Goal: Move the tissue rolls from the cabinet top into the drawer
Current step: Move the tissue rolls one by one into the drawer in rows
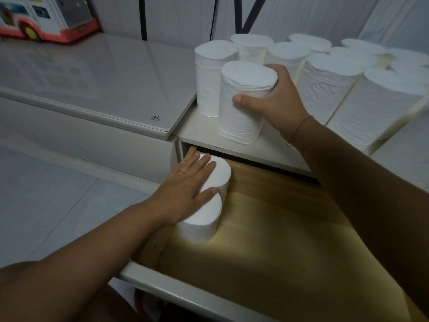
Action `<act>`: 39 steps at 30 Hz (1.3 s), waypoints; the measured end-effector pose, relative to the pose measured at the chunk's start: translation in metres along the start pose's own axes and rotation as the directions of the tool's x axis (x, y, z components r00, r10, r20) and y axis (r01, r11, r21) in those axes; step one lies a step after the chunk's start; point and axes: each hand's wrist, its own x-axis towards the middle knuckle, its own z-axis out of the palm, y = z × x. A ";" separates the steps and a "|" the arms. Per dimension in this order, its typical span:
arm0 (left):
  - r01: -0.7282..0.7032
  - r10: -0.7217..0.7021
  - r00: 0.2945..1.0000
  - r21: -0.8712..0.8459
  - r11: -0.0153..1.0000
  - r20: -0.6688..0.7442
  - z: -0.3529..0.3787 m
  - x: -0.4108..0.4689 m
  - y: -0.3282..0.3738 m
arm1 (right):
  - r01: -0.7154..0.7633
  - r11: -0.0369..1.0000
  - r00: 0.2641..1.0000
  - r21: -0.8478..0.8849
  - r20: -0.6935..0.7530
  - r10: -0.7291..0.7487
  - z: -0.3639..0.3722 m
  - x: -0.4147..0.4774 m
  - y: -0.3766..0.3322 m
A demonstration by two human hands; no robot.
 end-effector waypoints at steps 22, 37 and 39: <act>0.025 -0.025 1.000 -0.003 1.000 0.006 -0.003 -0.001 0.006 | -0.083 0.996 0.894 -0.038 0.438 0.091 -0.038 -0.173 0.057; 0.015 -0.015 1.000 -0.001 1.000 -0.003 -0.003 -0.001 0.005 | -0.373 0.924 0.687 -0.090 0.642 0.340 -0.034 -0.180 0.079; 0.015 -0.015 1.000 -0.002 1.000 -0.005 -0.003 -0.002 0.005 | -0.551 0.834 0.639 -0.023 0.631 0.439 -0.033 -0.179 0.078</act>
